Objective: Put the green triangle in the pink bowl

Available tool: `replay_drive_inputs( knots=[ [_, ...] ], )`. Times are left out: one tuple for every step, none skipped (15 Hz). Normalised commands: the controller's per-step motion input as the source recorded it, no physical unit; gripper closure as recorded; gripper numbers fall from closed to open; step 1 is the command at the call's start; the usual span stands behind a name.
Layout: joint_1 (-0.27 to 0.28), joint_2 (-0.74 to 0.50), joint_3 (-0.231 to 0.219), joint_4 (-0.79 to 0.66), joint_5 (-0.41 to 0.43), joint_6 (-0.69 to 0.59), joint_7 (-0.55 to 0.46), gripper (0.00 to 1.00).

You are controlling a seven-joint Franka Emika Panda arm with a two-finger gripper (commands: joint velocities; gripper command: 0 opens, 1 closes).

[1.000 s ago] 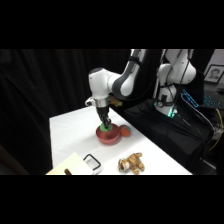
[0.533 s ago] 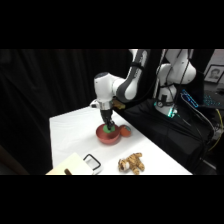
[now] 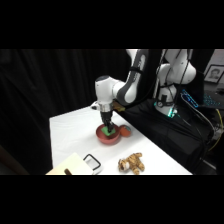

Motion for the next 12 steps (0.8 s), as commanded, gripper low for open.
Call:
replay_drive_inputs(
  knots=[
    [0.064, -0.06, -0.075, -0.03, 0.007, 0.11, 0.07, 0.18],
    [0.064, -0.09, -0.076, -0.03, 0.002, 0.08, 0.07, 0.11],
    [0.065, -0.11, -0.078, -0.03, -0.006, 0.05, 0.06, 0.02],
    [0.065, -0.16, -0.080, -0.04, -0.015, 0.00, 0.06, 0.00],
    [0.066, -0.19, -0.080, -0.06, -0.026, -0.03, 0.05, 0.00],
    [0.072, -0.24, -0.083, -0.08, -0.040, -0.07, 0.06, 0.00],
    [0.087, -0.27, -0.097, -0.08, -0.060, -0.12, 0.09, 0.00],
    [0.064, -0.30, -0.067, -0.10, -0.020, -0.18, 0.05, 0.00],
    [0.066, -0.35, -0.070, -0.12, -0.028, -0.21, 0.04, 0.00],
    [0.063, -0.40, -0.069, -0.14, -0.024, -0.25, 0.04, 0.00],
    [0.076, -0.44, -0.090, -0.15, -0.050, -0.29, 0.07, 0.00],
    [0.069, -0.47, -0.083, -0.16, -0.043, -0.29, 0.05, 0.00]
  ],
)
